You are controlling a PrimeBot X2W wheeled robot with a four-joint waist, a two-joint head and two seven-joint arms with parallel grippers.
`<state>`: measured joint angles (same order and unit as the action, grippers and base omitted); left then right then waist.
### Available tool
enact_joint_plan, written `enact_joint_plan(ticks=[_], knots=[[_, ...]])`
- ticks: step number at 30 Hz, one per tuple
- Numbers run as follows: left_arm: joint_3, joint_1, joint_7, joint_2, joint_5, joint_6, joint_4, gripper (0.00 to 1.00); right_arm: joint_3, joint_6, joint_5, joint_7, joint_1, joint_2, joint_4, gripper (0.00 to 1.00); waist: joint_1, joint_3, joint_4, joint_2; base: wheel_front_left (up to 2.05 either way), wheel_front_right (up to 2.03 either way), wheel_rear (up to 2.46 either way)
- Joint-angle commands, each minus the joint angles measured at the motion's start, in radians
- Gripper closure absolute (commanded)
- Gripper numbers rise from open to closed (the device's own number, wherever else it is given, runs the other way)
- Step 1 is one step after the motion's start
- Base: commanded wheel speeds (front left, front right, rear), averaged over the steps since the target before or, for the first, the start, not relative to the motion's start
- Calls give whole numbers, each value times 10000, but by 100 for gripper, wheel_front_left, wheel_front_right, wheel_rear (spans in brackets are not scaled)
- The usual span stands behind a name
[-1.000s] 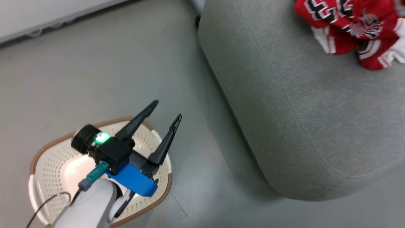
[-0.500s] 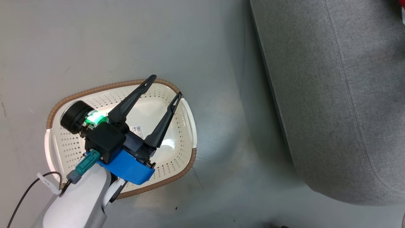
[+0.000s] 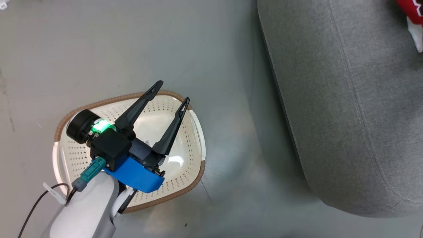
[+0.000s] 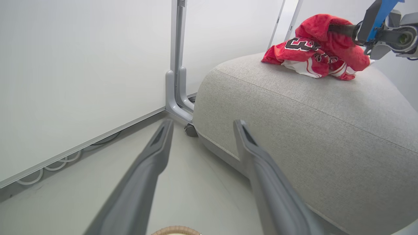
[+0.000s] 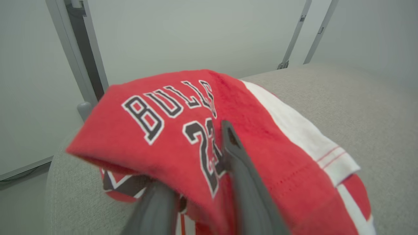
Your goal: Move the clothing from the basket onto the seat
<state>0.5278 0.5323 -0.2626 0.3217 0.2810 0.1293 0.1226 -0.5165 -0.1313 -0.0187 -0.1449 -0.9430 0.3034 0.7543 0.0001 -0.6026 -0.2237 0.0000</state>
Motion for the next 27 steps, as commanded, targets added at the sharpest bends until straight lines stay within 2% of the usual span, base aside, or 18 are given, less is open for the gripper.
enact_joint_plan(ticks=[1,10,14,24,27], knots=[[-55,-129,-33,-86,72,12,52,0,198,11,-72,-54,270,24,64,0,-1,324,48,0,0,0,0],[-461,-1119,-33,-659,237,12,392,0,1528,11,80,128,1440,221,-147,0,-1,2193,276,0,0,0,0],[-859,-1778,-32,-895,300,12,538,0,2221,11,212,272,2152,79,-612,0,-1,3035,422,0,0,0,0],[-1858,-3130,-33,-1411,360,12,755,0,3335,11,1046,626,4204,-295,-2445,0,-1,4540,1038,0,0,0,0],[-2414,-3715,-32,-1609,244,-3,938,0,3567,11,1147,691,5368,-603,-3405,0,-1,5124,1390,0,0,0,0]])
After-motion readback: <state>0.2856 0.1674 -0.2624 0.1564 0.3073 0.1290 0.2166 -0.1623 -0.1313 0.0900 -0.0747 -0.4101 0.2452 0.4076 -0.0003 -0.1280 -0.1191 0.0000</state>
